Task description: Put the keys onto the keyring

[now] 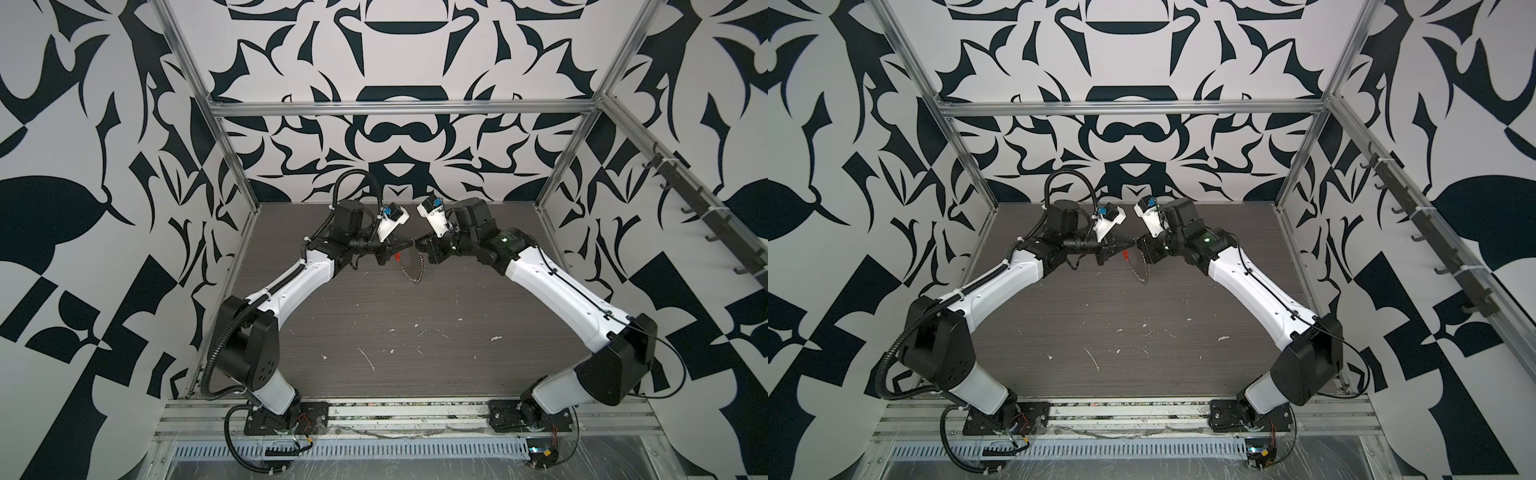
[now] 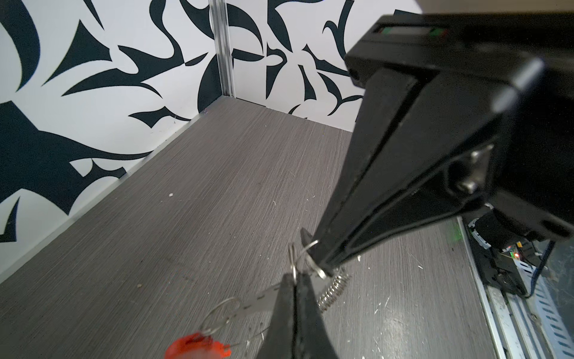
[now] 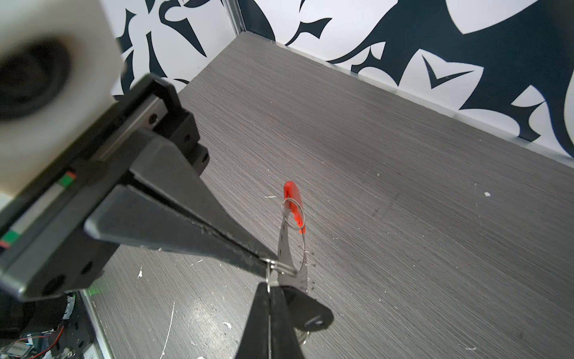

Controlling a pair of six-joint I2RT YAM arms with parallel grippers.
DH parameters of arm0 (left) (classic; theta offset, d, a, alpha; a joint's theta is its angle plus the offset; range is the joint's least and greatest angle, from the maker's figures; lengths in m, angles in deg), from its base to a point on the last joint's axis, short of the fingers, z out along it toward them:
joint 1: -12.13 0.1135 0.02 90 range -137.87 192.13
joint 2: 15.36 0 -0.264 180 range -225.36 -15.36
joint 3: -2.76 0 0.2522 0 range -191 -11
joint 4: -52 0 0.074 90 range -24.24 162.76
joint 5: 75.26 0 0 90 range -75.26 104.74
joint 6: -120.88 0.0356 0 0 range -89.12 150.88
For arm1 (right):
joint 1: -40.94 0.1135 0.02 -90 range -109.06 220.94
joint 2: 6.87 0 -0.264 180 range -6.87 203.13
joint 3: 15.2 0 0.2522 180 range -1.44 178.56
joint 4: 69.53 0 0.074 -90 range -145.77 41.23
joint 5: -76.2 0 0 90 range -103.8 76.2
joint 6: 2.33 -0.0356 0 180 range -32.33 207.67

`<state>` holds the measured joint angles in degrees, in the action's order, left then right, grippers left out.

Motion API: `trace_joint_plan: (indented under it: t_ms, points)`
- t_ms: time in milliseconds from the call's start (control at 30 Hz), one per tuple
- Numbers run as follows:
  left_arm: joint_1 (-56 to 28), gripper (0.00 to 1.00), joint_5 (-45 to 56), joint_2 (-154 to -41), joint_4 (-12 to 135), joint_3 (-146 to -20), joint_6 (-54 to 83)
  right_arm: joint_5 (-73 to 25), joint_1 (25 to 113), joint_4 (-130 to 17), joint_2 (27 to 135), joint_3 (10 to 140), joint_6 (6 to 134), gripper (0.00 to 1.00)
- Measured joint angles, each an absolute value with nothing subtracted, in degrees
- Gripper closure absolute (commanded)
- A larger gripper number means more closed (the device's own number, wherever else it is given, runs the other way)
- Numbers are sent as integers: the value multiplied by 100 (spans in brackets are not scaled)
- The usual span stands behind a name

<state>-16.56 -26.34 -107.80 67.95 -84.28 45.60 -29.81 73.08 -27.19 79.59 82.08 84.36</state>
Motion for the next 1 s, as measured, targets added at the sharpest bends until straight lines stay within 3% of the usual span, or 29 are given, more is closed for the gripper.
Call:
trace_joint_plan:
  t_ms: [567,1000]
  points:
    - [-1680,100,-2623,-10715,6072,-7816,4816,-2966,7018,-3165,7961,7518,8068,100]
    - [-1730,100,-2940,-10726,5010,-7768,4206,-3230,6530,-3858,7782,6943,7598,100]
